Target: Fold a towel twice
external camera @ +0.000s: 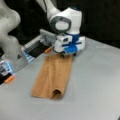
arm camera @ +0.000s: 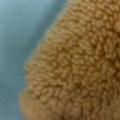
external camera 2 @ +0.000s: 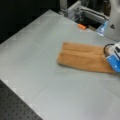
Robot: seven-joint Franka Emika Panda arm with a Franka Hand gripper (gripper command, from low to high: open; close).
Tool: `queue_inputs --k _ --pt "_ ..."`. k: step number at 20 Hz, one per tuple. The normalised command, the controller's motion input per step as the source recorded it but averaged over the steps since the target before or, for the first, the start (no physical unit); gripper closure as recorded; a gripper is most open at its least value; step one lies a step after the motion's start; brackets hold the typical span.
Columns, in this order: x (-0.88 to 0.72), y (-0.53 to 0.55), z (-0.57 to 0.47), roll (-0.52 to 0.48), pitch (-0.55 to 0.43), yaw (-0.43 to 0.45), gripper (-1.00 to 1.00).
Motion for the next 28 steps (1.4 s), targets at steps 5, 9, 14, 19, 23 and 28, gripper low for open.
queue_inputs --k 5,9,14,19,23,28 --pt "-0.10 -0.04 -0.13 -0.020 0.031 0.048 1.00" --pt "-0.08 -0.09 -0.16 -0.031 0.003 0.034 1.00" --pt "-0.03 -0.09 -0.15 -0.038 -0.038 0.030 1.00" --pt "-0.02 -0.08 -0.08 -0.043 -0.043 0.051 1.00" --pt "-0.03 -0.11 0.06 -0.032 0.009 0.095 1.00" --pt "-0.01 -0.24 0.35 0.017 0.129 0.202 1.00"
